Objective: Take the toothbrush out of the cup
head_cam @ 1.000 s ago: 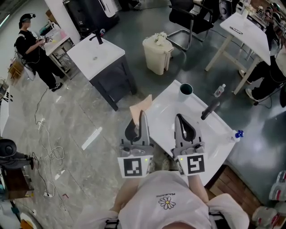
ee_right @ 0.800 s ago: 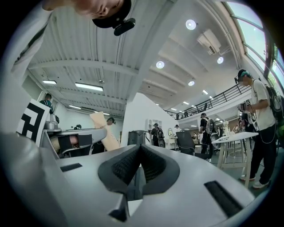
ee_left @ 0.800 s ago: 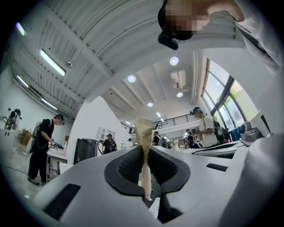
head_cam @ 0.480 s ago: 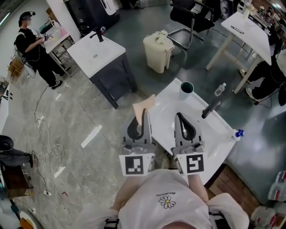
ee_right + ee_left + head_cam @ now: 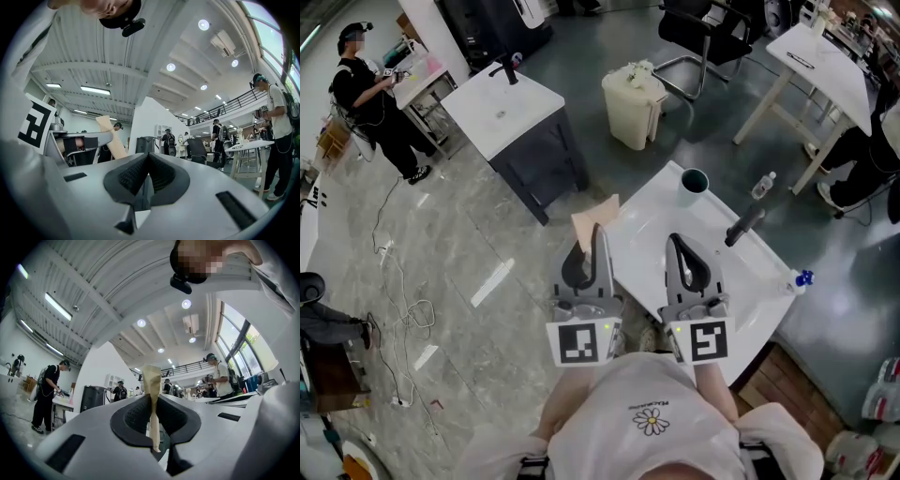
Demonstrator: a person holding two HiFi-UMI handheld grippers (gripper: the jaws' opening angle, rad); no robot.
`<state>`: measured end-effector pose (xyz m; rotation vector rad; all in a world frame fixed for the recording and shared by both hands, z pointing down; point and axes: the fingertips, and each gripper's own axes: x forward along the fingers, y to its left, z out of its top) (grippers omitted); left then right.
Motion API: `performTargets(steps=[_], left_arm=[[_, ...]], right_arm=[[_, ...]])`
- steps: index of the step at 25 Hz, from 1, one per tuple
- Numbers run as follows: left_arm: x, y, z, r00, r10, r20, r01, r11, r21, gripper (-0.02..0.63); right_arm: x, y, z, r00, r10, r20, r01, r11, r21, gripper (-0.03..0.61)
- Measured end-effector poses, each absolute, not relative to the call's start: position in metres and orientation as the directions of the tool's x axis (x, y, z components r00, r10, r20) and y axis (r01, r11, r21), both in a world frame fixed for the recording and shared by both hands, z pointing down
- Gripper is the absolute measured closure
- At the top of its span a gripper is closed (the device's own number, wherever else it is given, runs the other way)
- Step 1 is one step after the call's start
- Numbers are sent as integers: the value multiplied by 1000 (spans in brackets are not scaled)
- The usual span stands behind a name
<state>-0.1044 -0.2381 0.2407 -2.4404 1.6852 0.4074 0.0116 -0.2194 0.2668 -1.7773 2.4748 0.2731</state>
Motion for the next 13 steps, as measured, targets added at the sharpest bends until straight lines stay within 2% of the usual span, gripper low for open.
performTargets(steps=[13], left_arm=[[-107,-243,249,322,-902,-288,-940,-341,16,571]], right_arm=[[13,-226,273,-321,-933,-161,-946,310,93,566]])
